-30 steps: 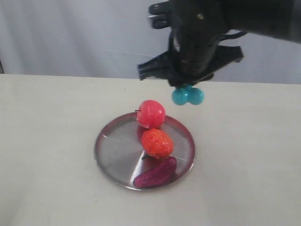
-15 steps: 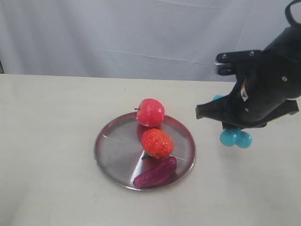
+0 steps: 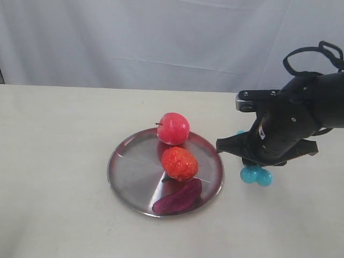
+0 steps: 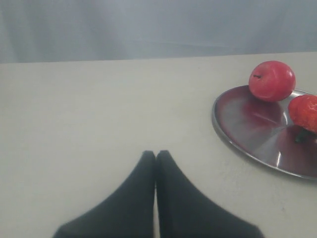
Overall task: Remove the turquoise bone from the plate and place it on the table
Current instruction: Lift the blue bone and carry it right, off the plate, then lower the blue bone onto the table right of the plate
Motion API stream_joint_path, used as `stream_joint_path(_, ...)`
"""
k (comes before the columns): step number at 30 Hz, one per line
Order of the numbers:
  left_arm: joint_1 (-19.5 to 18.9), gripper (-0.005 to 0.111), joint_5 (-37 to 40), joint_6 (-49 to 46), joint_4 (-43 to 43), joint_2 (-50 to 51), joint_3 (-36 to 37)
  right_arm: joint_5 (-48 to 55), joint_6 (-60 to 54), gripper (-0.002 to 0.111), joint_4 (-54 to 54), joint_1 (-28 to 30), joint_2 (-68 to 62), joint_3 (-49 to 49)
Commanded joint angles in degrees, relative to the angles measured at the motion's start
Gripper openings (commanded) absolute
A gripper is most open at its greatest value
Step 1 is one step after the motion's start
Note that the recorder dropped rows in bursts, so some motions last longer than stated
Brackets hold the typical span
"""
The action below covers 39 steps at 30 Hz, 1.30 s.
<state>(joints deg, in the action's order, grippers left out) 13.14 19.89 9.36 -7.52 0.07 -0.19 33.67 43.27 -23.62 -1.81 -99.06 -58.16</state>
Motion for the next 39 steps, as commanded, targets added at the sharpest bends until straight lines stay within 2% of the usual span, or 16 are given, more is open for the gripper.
stream_joint_path(1,0.2,0.000,0.0,0.1,0.0,-0.1,0.2,-0.6,-1.9,-0.001,-0.5,1.1,-3.0,0.0)
stream_joint_path(18,0.2,0.000,0.0,0.1,0.0,-0.1,0.2,-4.6,-4.1,-0.001,-0.5,1.1,-9.9,0.0)
stream_joint_path(39,0.2,0.000,0.0,0.1,0.0,-0.1,0.2,-4.9,-3.9,0.000,-0.5,1.1,-10.6,0.0)
